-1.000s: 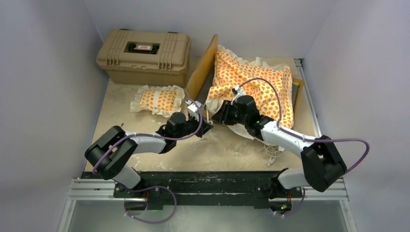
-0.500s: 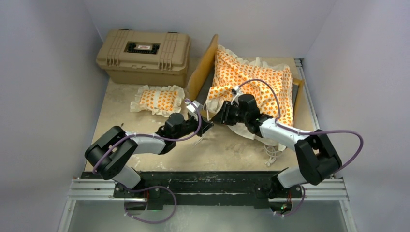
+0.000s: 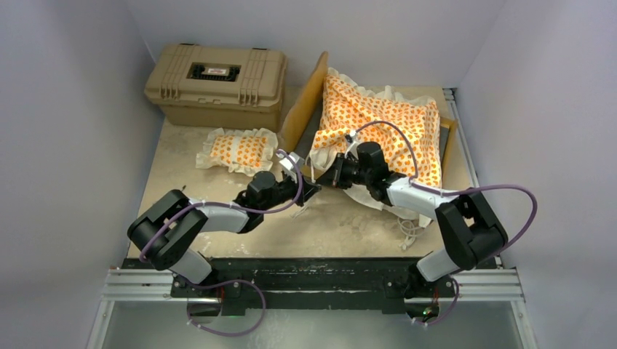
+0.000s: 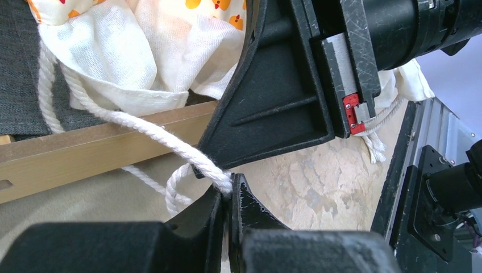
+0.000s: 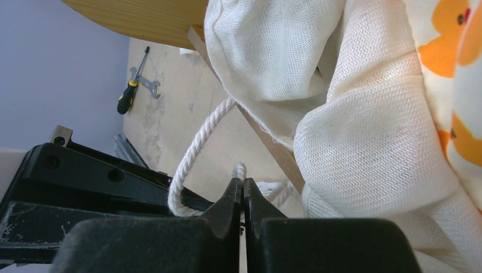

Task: Set up the pet bed
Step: Tie the ropes to the bed frame.

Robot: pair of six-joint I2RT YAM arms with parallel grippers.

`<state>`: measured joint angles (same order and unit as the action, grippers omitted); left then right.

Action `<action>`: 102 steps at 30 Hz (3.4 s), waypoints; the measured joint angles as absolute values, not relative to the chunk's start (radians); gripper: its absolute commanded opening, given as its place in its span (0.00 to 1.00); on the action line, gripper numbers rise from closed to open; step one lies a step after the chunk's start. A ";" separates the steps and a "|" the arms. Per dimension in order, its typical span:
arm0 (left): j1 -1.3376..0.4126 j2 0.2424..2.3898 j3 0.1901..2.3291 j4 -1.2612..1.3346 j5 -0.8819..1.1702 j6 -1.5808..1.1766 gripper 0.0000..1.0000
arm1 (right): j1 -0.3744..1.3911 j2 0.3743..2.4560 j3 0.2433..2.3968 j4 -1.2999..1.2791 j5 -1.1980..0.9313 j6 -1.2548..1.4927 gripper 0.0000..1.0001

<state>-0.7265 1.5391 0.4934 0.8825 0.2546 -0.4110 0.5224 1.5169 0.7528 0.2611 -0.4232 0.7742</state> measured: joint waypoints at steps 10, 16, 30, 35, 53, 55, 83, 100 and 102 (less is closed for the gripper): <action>-0.727 1.480 0.491 0.772 0.200 -0.413 0.48 | 0.522 1.478 0.744 0.265 -0.430 0.775 0.00; -0.727 1.327 0.491 0.561 0.114 -0.426 0.57 | 0.522 1.478 0.744 0.266 -0.429 0.774 0.00; -0.755 1.382 0.492 0.332 -0.048 -0.414 0.55 | 0.522 1.478 0.744 0.260 -0.409 0.765 0.00; -0.811 1.503 0.541 0.324 -0.094 -0.373 0.55 | 0.522 1.478 0.744 0.255 -0.409 0.763 0.00; -0.946 1.623 0.615 0.335 -0.347 -0.318 0.00 | 0.522 1.478 0.744 0.253 -0.408 0.763 0.00; -0.948 1.622 0.615 0.333 -0.353 -0.327 0.00 | 0.522 1.478 0.744 0.252 -0.408 0.762 0.00; -0.589 1.421 0.601 -0.107 -0.597 -0.769 0.00 | 0.522 1.309 0.809 -0.008 -0.242 0.471 0.00; -0.398 1.423 0.745 -0.125 -0.531 -0.775 0.00 | 0.573 1.461 1.121 -0.052 -0.308 0.438 0.00; -0.372 1.423 0.750 -0.131 -0.528 -0.775 0.00 | 0.598 1.493 1.152 -0.053 -0.306 0.434 0.00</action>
<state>-0.3721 1.4227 0.7502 -0.1307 -0.5278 -0.7750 0.5980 1.4933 1.1519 -0.0528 -0.3061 0.4339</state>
